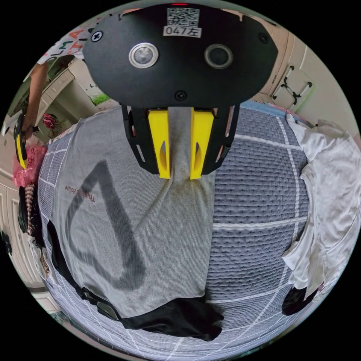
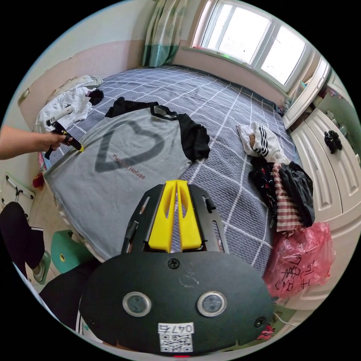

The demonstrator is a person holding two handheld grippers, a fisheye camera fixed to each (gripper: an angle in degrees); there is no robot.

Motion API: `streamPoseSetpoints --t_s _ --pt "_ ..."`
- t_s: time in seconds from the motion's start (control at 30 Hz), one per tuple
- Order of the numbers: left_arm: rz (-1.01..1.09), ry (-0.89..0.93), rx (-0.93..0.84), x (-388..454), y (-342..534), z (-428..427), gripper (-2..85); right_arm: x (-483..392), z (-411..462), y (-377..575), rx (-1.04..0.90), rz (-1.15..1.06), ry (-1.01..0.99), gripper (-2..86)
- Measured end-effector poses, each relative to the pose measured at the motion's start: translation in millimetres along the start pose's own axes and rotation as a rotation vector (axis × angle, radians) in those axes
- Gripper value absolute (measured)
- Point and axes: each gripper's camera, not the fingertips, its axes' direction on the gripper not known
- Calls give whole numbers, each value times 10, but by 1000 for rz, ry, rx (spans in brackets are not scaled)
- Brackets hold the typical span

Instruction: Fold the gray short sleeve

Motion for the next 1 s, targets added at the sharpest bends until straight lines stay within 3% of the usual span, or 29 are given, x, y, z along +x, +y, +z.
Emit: streamPoseSetpoints --t_s 0.43,0.6,0.8,1.0 --pt "20 -8 38 -26 444 199 103 -346 -100 151 13 84 -53 2" --pt "137 -73 127 -74 813 246 113 -541 -104 51 57 162 6 4" --pt "262 -81 215 -369 1150 418 113 -989 259 274 158 353 73 5" --pt "367 -81 280 -489 1349 820 116 -1392 850 351 169 263 79 5"
